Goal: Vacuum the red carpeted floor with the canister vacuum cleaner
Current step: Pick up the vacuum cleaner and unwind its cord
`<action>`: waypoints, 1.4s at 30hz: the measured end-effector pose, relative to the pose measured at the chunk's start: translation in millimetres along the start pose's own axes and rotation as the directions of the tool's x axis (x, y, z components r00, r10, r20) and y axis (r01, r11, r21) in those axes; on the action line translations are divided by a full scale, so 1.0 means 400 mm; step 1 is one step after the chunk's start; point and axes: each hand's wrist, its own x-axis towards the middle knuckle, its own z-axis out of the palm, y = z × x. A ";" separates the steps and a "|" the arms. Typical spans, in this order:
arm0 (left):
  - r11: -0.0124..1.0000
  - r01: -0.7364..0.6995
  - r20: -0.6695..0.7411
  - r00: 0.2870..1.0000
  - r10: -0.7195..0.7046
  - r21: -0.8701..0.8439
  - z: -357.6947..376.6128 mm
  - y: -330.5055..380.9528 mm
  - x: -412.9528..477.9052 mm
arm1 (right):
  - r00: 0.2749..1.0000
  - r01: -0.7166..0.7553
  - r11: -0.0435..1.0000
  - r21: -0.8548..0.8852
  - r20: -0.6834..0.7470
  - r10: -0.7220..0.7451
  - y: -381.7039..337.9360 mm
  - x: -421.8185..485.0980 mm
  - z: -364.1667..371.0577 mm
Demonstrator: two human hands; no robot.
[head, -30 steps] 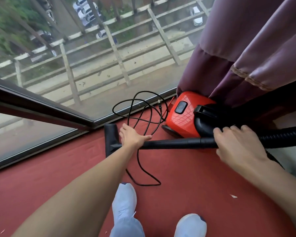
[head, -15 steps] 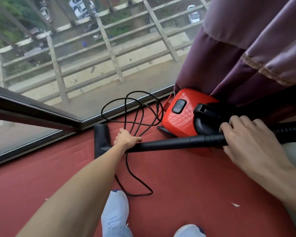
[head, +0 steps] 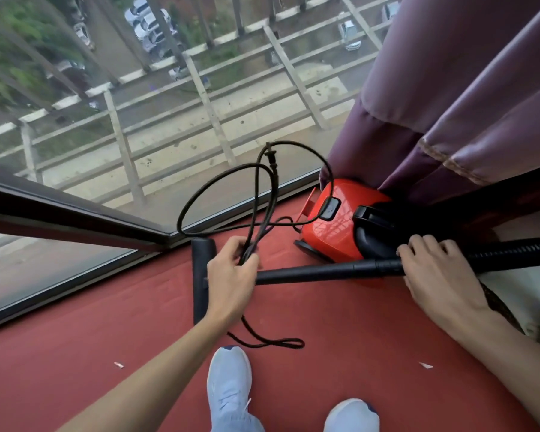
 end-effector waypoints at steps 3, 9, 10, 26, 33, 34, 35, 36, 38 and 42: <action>0.984 0.063 0.023 0.998 -0.060 -0.168 0.026 0.057 0.001 | 0.998 0.042 0.997 -0.059 -0.044 -0.045 -0.004 -0.018 -0.019; 0.991 0.054 -0.051 0.997 -0.061 -0.124 0.060 0.118 0.029 | 0.999 -0.004 0.992 0.124 -0.046 0.010 -0.033 0.023 -0.081; 0.996 0.033 -0.055 0.998 -0.038 -0.087 0.061 0.123 0.024 | 0.997 0.000 0.979 0.204 -0.080 0.017 -0.047 0.039 -0.099; 0.930 -0.360 0.079 0.932 0.354 0.080 -0.054 0.055 0.061 | 0.756 0.067 0.512 0.856 -0.379 0.534 -0.141 0.319 -0.231; 0.895 -0.436 -0.043 0.896 0.442 0.095 -0.106 0.086 0.071 | 0.953 -0.001 0.519 0.855 -0.157 0.260 -0.118 0.334 -0.277; 0.917 -0.394 -0.079 0.914 0.397 0.060 -0.113 0.096 0.069 | 0.949 -0.013 0.503 0.864 -0.148 0.278 -0.115 0.326 -0.282; 0.946 -0.323 -0.124 0.939 0.320 -0.006 -0.120 0.112 0.068 | 0.949 -0.021 0.490 0.871 -0.136 0.283 -0.113 0.317 -0.286; 0.966 -0.243 -0.165 0.960 0.226 -0.088 -0.126 0.129 0.069 | 0.951 -0.015 0.482 0.876 -0.136 0.276 -0.113 0.307 -0.290; 0.971 -0.124 -0.196 0.977 0.084 -0.206 -0.136 0.161 0.068 | 0.957 0.028 0.460 0.887 -0.157 0.245 -0.115 0.287 -0.297; 0.920 0.097 -0.009 0.994 -0.108 -0.380 -0.157 0.202 0.034 | 0.971 0.048 0.384 0.922 -0.133 0.197 -0.117 0.265 -0.306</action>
